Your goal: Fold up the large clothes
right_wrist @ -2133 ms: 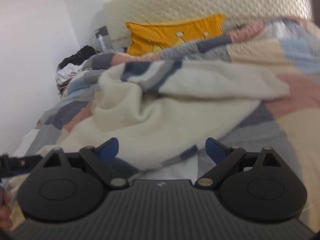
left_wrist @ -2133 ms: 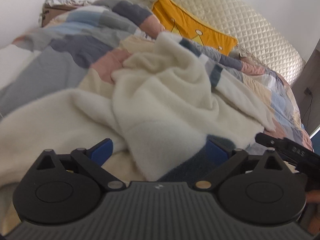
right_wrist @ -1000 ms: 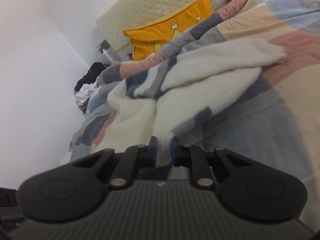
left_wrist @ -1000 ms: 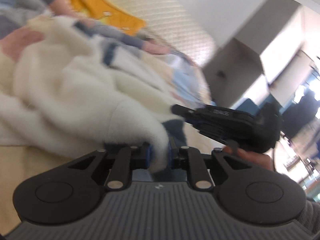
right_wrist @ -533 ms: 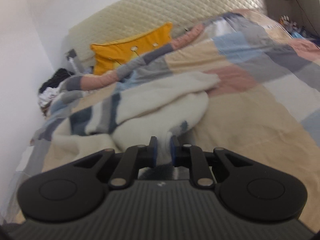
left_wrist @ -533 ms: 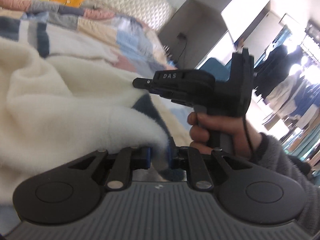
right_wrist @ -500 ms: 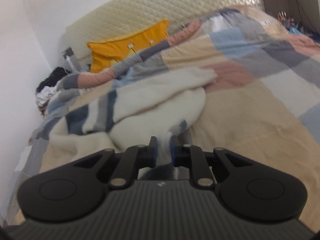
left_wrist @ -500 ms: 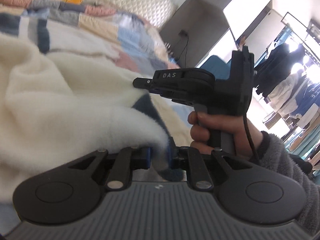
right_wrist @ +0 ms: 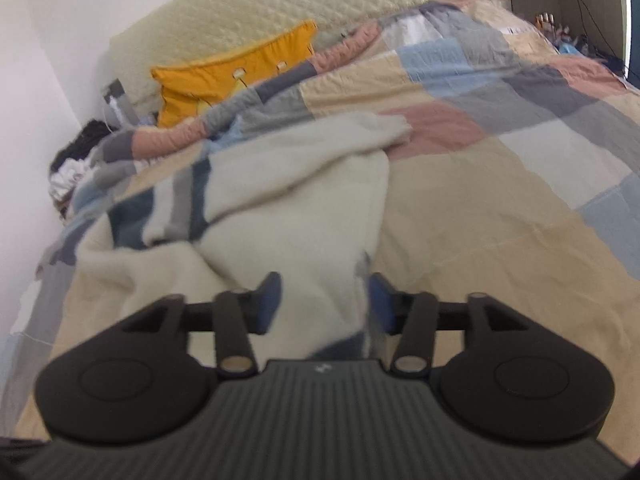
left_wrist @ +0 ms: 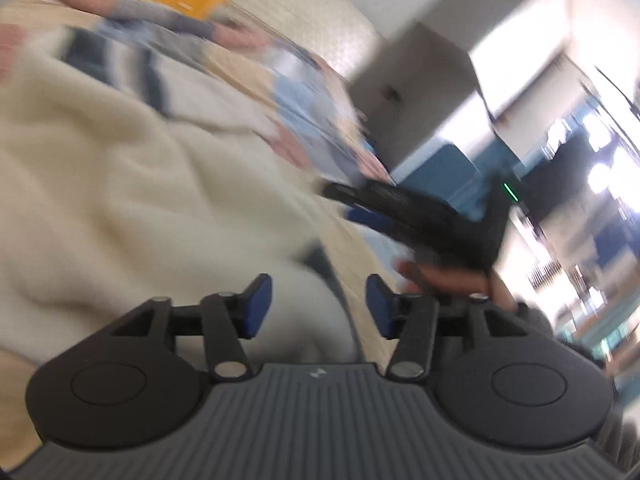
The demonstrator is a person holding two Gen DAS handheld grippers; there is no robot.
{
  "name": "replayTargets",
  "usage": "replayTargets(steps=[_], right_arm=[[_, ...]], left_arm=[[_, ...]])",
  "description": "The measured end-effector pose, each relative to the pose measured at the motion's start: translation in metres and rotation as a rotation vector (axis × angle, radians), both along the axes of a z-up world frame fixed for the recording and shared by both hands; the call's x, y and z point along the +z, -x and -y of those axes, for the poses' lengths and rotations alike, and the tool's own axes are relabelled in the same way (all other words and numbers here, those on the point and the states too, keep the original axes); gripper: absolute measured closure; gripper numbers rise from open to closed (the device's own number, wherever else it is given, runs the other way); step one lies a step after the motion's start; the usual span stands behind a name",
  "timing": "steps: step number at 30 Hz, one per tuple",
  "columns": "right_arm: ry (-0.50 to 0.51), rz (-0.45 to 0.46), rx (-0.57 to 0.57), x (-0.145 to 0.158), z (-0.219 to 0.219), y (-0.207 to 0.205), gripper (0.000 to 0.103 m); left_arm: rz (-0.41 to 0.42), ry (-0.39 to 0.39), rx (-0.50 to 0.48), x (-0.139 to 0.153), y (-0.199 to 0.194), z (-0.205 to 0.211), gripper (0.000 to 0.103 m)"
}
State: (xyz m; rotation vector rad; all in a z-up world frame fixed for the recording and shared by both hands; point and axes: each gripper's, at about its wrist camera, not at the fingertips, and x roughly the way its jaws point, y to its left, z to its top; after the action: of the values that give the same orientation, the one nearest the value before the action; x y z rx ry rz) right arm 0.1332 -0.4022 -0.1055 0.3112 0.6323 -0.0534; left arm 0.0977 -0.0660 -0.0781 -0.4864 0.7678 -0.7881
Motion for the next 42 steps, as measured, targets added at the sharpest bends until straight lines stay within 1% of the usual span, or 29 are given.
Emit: replayTargets(steps=[3, 4, 6, 8, 12, 14, 15, 16, 18, 19, 21, 23, 24, 25, 27, 29, 30, 31, 33, 34, 35, 37, 39, 40, 41, 42], right_arm=[[0.054, 0.094, -0.007, 0.016, -0.012, 0.008, 0.039], [0.063, 0.122, 0.007, 0.019, -0.017, 0.01, 0.038], [0.061, 0.174, 0.073, 0.025, -0.029, 0.013, 0.038], [0.089, 0.208, 0.15, 0.028, -0.048, 0.016, 0.038], [0.168, 0.201, 0.355, 0.022, -0.096, 0.018, 0.039], [0.215, 0.171, 0.464, 0.016, -0.124, 0.02, 0.04], [0.217, 0.16, 0.512, 0.013, -0.134, 0.022, 0.04], [0.219, 0.147, 0.562, 0.009, -0.143, 0.023, 0.041], [0.266, 0.127, 0.652, -0.002, -0.165, 0.029, 0.042], [0.295, 0.12, 0.68, -0.007, -0.175, 0.03, 0.042], [0.323, 0.099, 0.729, -0.017, -0.19, 0.028, 0.043], [0.342, 0.073, 0.773, -0.026, -0.202, 0.023, 0.048], [0.371, 0.057, 0.788, -0.032, -0.208, 0.021, 0.051], [0.406, 0.045, 0.793, -0.037, -0.214, 0.019, 0.053], [0.458, 0.034, 0.821, -0.045, -0.219, 0.016, 0.053], [0.452, 0.031, 0.859, -0.05, -0.222, 0.015, 0.053], [0.456, 0.024, 0.874, -0.054, -0.225, 0.014, 0.051], [0.474, 0.025, 0.898, -0.057, -0.227, 0.014, 0.051], [0.541, 0.033, 0.931, -0.061, -0.234, 0.017, 0.051], [0.557, 0.038, 0.948, -0.063, -0.235, 0.018, 0.051], [0.567, 0.037, 0.949, -0.064, -0.236, 0.018, 0.051], [0.626, 0.04, 0.955, -0.069, -0.243, 0.016, 0.051], [0.703, 0.048, 0.96, -0.075, -0.253, 0.018, 0.052], [0.713, 0.054, 0.949, -0.075, -0.252, 0.016, 0.06], [0.695, 0.056, 0.92, -0.074, -0.249, 0.013, 0.066], [0.66, 0.06, 0.876, -0.071, -0.243, 0.008, 0.076]], left_arm=[[-0.039, 0.047, 0.136, 0.003, -0.022, -0.043, 0.044], [-0.048, 0.053, 0.184, 0.003, -0.031, -0.056, 0.044], [-0.07, 0.041, 0.262, 0.002, -0.047, -0.082, 0.043], [-0.11, 0.022, 0.315, -0.001, -0.065, -0.103, 0.042], [-0.199, -0.039, 0.396, -0.01, -0.102, -0.138, 0.042], [-0.24, -0.065, 0.403, -0.018, -0.119, -0.151, 0.041], [-0.26, -0.079, 0.404, -0.02, -0.127, -0.165, 0.041], [-0.272, -0.107, 0.405, -0.026, -0.133, -0.174, 0.04], [-0.284, -0.172, 0.423, -0.04, -0.151, -0.18, 0.04], [-0.302, -0.163, 0.429, -0.052, -0.155, -0.188, 0.039], [-0.373, -0.1, 0.414, -0.075, -0.165, -0.196, 0.039], [-0.409, -0.046, 0.403, -0.097, -0.176, -0.198, 0.039], [-0.418, -0.022, 0.397, -0.105, -0.18, -0.198, 0.039], [-0.426, -0.003, 0.392, -0.111, -0.184, -0.198, 0.039], [-0.43, 0.023, 0.385, -0.122, -0.193, -0.197, 0.039], [-0.416, 0.055, 0.371, -0.127, -0.199, -0.197, 0.039], [-0.411, 0.068, 0.362, -0.133, -0.206, -0.193, 0.039], [-0.406, 0.082, 0.35, -0.136, -0.208, -0.192, 0.039], [-0.4, 0.111, 0.338, -0.141, -0.212, -0.191, 0.039], [-0.396, 0.113, 0.333, -0.14, -0.213, -0.187, 0.039], [-0.392, 0.093, 0.332, -0.14, -0.215, -0.182, 0.039], [-0.367, 0.049, 0.324, -0.135, -0.217, -0.171, 0.04], [-0.348, 0.026, 0.327, -0.131, -0.216, -0.161, 0.047], [-0.345, 0.018, 0.326, -0.131, -0.215, -0.158, 0.059], [-0.341, 0.001, 0.335, -0.13, -0.213, -0.156, 0.07], [-0.333, -0.004, 0.342, -0.128, -0.211, -0.155, 0.073]])
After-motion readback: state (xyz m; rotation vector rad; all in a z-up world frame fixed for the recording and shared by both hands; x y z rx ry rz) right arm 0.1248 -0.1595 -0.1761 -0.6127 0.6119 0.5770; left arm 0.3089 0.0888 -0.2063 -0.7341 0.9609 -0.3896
